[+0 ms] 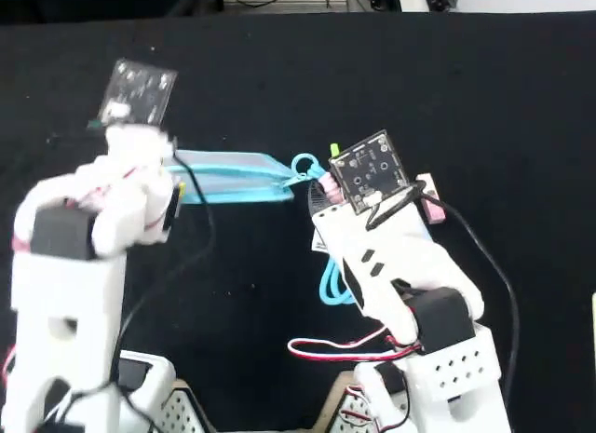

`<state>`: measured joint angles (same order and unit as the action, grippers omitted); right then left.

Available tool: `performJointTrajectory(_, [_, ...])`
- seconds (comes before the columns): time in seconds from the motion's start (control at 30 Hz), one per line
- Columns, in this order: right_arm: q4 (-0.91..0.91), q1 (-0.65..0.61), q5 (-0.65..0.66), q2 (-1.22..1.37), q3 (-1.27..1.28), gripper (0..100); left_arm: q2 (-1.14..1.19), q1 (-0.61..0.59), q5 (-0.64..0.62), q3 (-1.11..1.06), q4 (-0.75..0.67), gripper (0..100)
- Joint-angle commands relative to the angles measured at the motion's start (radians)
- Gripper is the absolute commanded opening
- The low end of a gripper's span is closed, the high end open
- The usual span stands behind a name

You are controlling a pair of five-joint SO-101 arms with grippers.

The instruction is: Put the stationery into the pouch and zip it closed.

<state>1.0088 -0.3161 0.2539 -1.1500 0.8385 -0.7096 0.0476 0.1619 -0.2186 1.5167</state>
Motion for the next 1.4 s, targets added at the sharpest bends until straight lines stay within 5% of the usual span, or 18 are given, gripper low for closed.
performJointTrajectory(0.0, [-0.009, 0.006, 0.060, 0.012, -0.058, 1.1, 0.181, 0.005, 0.002, 0.223, 0.094, 14])
performJointTrajectory(0.2, [-0.008, 0.006, 0.063, 0.005, -0.056, 1.1, 0.282, 0.004, 0.000, 0.329, 0.133, 13])
performJointTrajectory(0.33, [-0.008, 0.006, 0.061, 0.005, -0.054, 1.1, 0.284, 0.004, 0.000, 0.315, 0.135, 2])
performJointTrajectory(0.83, [0.055, 0.011, 0.066, 0.005, -0.059, 1.1, 0.282, 0.012, -0.014, 0.191, 0.098, 3])
performJointTrajectory(1.07, [0.061, 0.121, 0.066, 0.002, -0.067, 1.2, 0.282, 0.013, -0.040, 0.183, 0.114, 3])
performJointTrajectory(1.27, [0.327, 0.052, 0.061, 0.005, -0.209, 17.8, 0.282, 0.013, -0.041, 0.176, 0.086, 3])
performJointTrajectory(1.37, [0.408, 0.034, 0.061, 0.005, -0.291, 17.5, 0.282, 0.015, -0.043, 0.177, 0.077, 3])
